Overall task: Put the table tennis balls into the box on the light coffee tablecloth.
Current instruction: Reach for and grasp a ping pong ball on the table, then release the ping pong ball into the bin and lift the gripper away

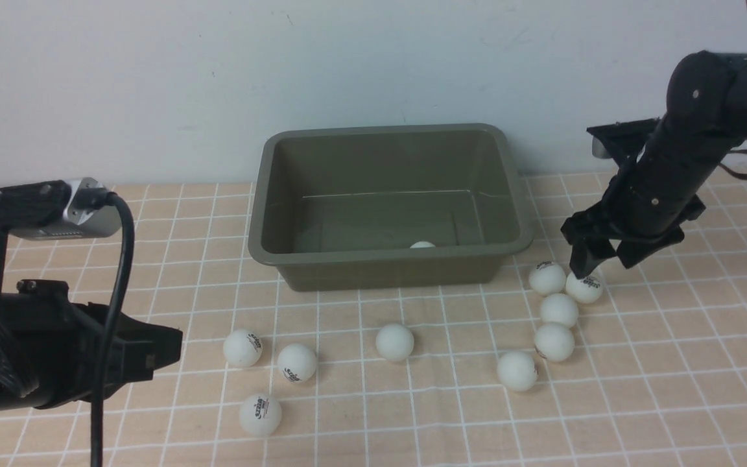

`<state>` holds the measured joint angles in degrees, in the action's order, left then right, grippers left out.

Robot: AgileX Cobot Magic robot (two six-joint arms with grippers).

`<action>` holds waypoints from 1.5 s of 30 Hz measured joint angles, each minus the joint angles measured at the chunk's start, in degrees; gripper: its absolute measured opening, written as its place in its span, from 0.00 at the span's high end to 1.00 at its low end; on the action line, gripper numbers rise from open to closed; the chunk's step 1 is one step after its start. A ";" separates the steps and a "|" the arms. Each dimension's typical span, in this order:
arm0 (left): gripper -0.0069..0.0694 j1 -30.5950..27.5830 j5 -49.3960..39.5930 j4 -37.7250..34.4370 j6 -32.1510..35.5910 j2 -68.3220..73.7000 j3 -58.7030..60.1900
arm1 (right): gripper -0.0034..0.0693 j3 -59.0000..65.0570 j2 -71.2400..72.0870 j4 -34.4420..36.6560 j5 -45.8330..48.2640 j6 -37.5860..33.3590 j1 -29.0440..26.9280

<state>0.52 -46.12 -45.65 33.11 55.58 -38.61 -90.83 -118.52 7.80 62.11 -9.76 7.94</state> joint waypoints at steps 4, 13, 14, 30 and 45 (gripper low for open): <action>1.00 0.00 0.00 0.00 0.00 0.00 0.00 | 0.29 0.00 -1.81 0.00 -0.94 -0.19 0.00; 1.00 0.00 0.00 -0.07 0.00 0.00 0.00 | 0.30 0.00 -2.26 0.30 -2.81 -0.61 0.00; 1.00 0.00 0.00 -0.07 0.00 0.00 0.00 | 0.31 0.00 -2.54 0.61 -2.86 -0.78 0.00; 1.00 0.00 0.00 -0.14 0.00 0.00 0.00 | 0.45 -5.73 -4.53 -2.44 5.09 2.86 -0.22; 1.00 0.00 -0.04 -0.16 0.00 0.00 0.00 | 0.45 -28.43 -4.74 11.10 7.85 -2.81 7.75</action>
<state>0.52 -46.16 -45.81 33.11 55.58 -38.61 -119.26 -123.26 18.90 69.96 -12.57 15.70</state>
